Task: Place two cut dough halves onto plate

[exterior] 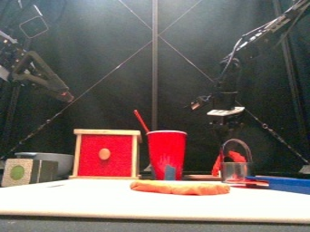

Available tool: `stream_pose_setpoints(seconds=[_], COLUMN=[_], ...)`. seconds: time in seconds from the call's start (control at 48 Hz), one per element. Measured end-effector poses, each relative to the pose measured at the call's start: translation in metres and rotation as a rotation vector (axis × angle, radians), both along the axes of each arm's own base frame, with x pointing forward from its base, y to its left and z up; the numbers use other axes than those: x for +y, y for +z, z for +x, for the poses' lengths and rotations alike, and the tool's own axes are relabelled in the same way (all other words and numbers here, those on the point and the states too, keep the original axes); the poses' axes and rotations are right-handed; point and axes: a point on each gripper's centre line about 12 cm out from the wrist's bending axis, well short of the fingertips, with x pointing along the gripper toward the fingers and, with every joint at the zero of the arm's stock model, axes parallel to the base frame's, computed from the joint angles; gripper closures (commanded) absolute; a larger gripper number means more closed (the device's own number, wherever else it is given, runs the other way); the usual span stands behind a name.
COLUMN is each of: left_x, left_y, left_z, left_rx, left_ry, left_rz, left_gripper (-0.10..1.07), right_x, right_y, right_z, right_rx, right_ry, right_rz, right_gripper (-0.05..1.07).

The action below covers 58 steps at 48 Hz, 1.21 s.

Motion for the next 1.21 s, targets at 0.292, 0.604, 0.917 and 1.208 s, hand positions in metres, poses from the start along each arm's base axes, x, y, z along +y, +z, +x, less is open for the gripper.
stream_pose_setpoints(seconds=[0.292, 0.604, 0.917, 1.208], left_x=[0.001, 0.001, 0.002, 0.002], left_y=[0.000, 0.001, 0.000, -0.001], left_z=[0.000, 0.000, 0.000, 0.000], left_rx=[0.002, -0.002, 0.001, 0.003], left_ry=[0.003, 0.007, 0.008, 0.011], left_rz=[0.002, 0.000, 0.001, 0.001], left_gripper=[0.10, 0.10, 0.10, 0.10], right_x=[0.009, 0.014, 0.051, 0.146], right_y=[-0.002, 0.000, 0.030, 0.053], right_z=[0.001, 0.009, 0.029, 0.075], right_rx=[-0.023, -0.089, -0.262, -0.357], right_ry=[-0.004, -0.002, 0.024, 0.192], right_rz=[0.081, 0.122, 0.200, 0.347], right_gripper=[0.15, 0.15, 0.15, 0.15])
